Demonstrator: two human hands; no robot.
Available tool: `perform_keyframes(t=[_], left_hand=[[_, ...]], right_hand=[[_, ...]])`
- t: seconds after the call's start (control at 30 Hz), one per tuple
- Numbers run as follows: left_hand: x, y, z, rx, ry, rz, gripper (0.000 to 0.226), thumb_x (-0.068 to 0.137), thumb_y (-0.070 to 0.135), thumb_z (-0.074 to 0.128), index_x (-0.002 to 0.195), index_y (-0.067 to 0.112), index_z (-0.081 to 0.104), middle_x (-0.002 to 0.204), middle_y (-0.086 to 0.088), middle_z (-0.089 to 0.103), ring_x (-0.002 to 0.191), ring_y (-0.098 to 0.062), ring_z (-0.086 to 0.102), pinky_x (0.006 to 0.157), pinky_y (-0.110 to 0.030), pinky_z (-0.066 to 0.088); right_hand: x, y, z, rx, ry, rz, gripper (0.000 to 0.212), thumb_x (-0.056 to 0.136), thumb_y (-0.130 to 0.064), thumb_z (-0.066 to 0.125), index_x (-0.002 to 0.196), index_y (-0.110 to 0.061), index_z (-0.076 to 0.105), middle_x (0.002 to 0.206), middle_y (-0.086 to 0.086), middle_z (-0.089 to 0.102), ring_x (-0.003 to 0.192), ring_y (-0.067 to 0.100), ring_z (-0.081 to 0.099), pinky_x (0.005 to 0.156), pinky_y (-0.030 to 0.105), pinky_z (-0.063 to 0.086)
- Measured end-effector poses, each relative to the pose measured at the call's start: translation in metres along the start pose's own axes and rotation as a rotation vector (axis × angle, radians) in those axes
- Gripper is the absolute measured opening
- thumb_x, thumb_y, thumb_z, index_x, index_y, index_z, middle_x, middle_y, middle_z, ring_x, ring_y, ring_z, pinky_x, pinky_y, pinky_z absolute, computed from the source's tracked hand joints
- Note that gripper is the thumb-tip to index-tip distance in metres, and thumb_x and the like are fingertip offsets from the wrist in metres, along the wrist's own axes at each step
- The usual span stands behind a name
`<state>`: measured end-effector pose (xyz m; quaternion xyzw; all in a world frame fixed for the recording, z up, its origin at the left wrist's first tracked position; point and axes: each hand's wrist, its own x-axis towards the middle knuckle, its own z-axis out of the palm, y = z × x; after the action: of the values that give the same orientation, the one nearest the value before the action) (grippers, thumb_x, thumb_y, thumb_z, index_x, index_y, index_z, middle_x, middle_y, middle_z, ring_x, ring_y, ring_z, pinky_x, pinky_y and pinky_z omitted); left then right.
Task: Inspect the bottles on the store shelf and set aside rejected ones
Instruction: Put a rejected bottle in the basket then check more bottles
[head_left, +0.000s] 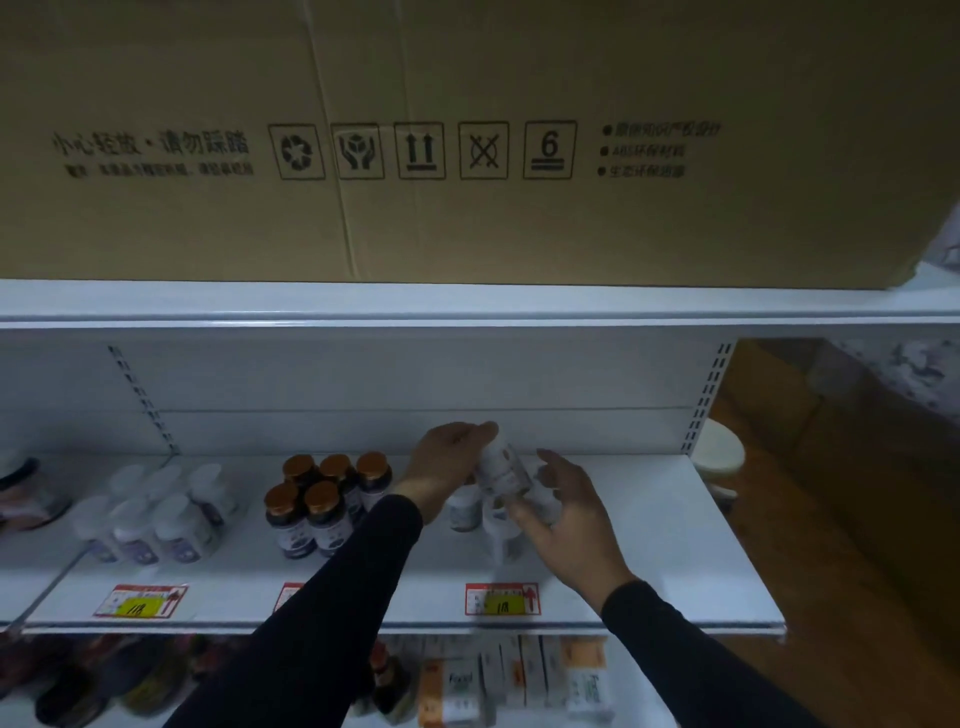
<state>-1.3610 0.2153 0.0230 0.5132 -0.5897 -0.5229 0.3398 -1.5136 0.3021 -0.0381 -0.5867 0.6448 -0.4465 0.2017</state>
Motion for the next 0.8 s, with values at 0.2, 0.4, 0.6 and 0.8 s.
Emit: perform_keyframes(t=[0.2,0.4,0.6,0.8], left_hand=[[-0.013,0.005,0.004,-0.025,-0.057,-0.004,0.047,0.088,0.051,0.063,0.092,0.006,0.073,0.094,-0.011,0.075,0.093,-0.03,0.071,0.091,-0.048,0.055],[-0.019,-0.001,-0.001,-0.247,-0.143,-0.019,0.032,0.096,0.034,0.057,0.115,0.009,0.064,0.108,-0.014,0.072,0.098,-0.029,0.07,0.09,-0.04,0.056],[-0.026,-0.001,-0.001,-0.357,-0.13,-0.015,0.028,0.096,0.025,0.059,0.116,0.006,0.063,0.108,-0.015,0.072,0.098,-0.029,0.07,0.087,-0.038,0.057],[-0.03,0.004,0.005,-0.417,-0.122,-0.001,0.029,0.092,0.026,0.065,0.111,0.004,0.066,0.104,-0.012,0.074,0.095,-0.023,0.072,0.074,-0.026,0.056]], right_hand=[[-0.006,-0.012,0.004,0.08,-0.052,-0.007,0.067,0.075,-0.05,0.075,0.134,-0.033,0.047,0.118,-0.007,0.056,0.101,0.005,0.06,0.084,0.029,0.057],[-0.007,-0.019,-0.003,0.192,-0.02,0.014,0.033,0.091,-0.031,0.066,0.122,-0.033,0.054,0.101,-0.017,0.066,0.089,-0.007,0.063,0.074,0.013,0.053],[-0.01,-0.025,-0.002,0.254,-0.043,0.001,0.039,0.092,-0.034,0.064,0.128,-0.035,0.051,0.115,-0.008,0.063,0.094,0.0,0.065,0.077,0.017,0.054],[-0.011,-0.026,0.002,0.228,-0.02,-0.025,0.061,0.08,-0.039,0.077,0.132,-0.034,0.046,0.122,-0.009,0.048,0.104,0.003,0.059,0.079,0.015,0.054]])
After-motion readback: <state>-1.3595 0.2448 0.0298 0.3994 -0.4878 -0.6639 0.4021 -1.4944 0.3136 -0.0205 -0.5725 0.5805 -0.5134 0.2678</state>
